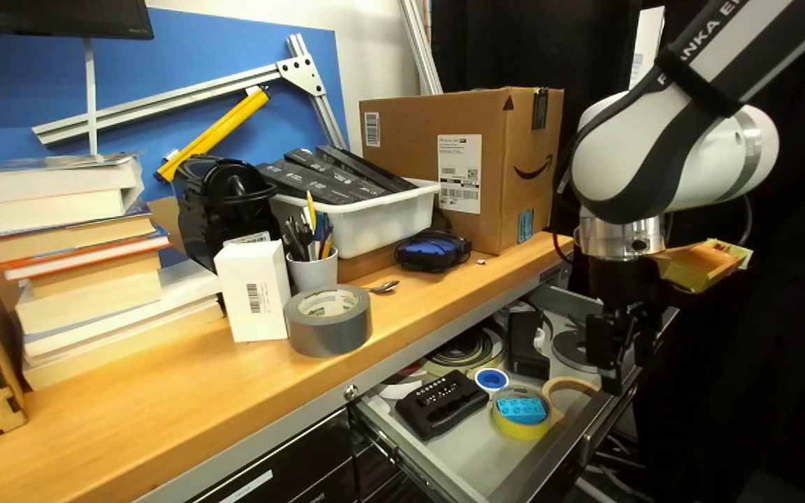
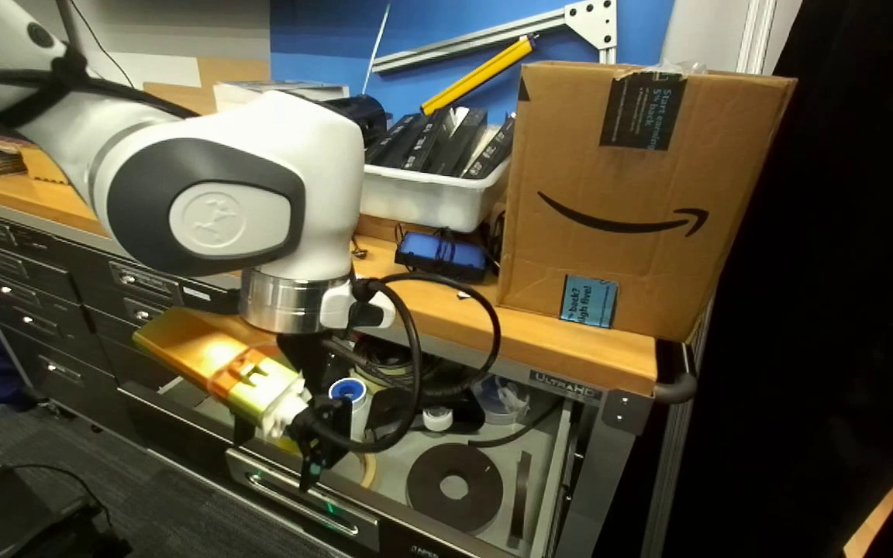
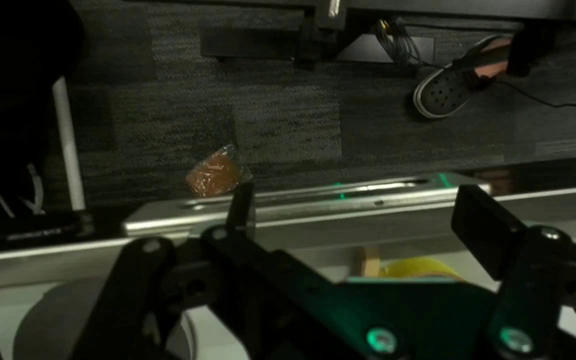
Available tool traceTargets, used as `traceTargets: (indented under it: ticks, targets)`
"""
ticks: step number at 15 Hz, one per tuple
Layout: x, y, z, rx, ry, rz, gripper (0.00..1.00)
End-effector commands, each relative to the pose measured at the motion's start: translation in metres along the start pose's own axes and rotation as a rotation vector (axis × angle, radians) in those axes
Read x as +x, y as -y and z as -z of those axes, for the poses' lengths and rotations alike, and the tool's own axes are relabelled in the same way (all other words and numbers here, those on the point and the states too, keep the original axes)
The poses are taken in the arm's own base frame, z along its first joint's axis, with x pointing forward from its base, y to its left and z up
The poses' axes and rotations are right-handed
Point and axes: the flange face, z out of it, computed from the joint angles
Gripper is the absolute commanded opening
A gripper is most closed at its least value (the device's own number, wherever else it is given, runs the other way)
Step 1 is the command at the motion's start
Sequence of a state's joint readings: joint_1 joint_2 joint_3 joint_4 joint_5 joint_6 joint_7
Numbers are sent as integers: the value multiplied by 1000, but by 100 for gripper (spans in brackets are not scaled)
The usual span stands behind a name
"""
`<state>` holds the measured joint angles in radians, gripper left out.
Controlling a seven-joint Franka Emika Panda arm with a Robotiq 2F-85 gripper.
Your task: Put the LEGO block in the drawer and close it
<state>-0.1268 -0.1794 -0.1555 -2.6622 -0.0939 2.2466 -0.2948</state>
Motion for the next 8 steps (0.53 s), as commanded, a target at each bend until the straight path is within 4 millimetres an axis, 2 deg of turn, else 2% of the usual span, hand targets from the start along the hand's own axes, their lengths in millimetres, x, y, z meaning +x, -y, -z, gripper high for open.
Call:
traceTargets:
  ticks: [1, 4, 5, 8]
  targets:
    - [-14, 1, -27, -68, 20, 12, 100]
    - [-13, 14, -47, -139, 9, 50, 100]
    - [3, 16, -45, -178, -23, 51, 100]
    - [19, 38, -48, -239, -120, 92, 100]
